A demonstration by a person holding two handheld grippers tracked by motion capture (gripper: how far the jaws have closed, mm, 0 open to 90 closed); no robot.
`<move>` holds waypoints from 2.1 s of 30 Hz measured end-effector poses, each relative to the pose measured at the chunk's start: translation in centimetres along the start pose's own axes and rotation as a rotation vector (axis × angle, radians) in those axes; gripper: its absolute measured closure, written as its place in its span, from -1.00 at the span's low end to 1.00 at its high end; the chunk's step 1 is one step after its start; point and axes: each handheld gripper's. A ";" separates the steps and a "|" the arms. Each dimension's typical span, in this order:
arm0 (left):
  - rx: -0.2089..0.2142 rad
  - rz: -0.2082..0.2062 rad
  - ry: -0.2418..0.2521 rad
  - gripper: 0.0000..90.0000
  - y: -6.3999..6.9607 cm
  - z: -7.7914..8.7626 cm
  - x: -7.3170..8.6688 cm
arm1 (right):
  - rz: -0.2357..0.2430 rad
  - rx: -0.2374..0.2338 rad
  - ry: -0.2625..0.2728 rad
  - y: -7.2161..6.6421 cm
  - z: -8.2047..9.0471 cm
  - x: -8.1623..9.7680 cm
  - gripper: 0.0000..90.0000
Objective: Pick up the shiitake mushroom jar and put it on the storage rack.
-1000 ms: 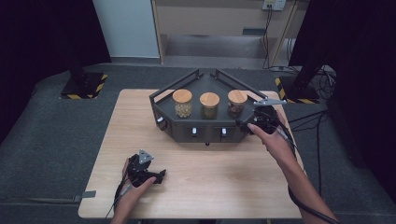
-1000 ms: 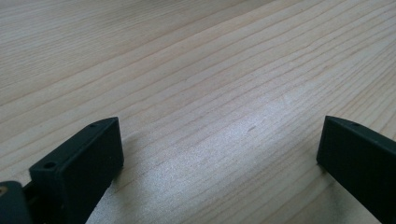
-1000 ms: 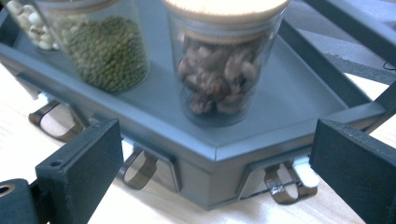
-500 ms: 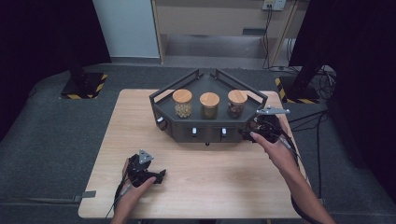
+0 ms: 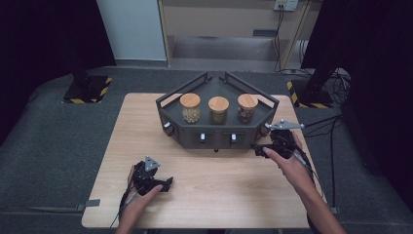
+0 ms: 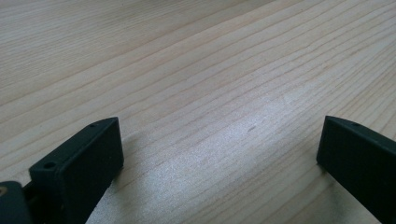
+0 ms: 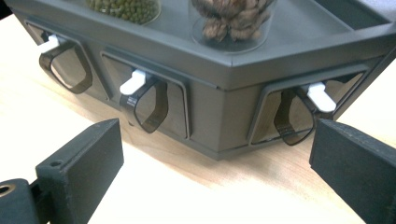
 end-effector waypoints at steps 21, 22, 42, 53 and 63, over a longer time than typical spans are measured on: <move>-0.001 0.000 0.000 -1.00 0.0 0.0 0.0 | 0.004 -0.013 -0.026 -0.4 0.1 3.0 -0.93; 0.000 0.000 0.000 -1.00 0.0 0.0 0.0 | 0.003 -0.016 -0.028 -0.4 0.1 3.2 -0.93; -0.002 0.001 0.000 -1.00 0.0 0.0 0.0 | 0.017 -0.046 -0.056 -1.6 0.0 5.7 -0.93; -0.002 0.001 0.000 -1.00 0.0 0.0 0.0 | 0.014 -0.076 -0.075 -2.4 -0.1 7.5 -0.93; -0.002 0.001 0.000 -1.00 0.0 0.0 0.0 | 0.030 -0.086 -0.114 -3.5 -1.2 9.0 -0.93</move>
Point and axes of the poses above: each handheld gripper's, and its own axes: z roughly backward along the jaws, x roughly out of its underside, y roughly to its right, and after that the axes turned 10 degrees about x, right-handed
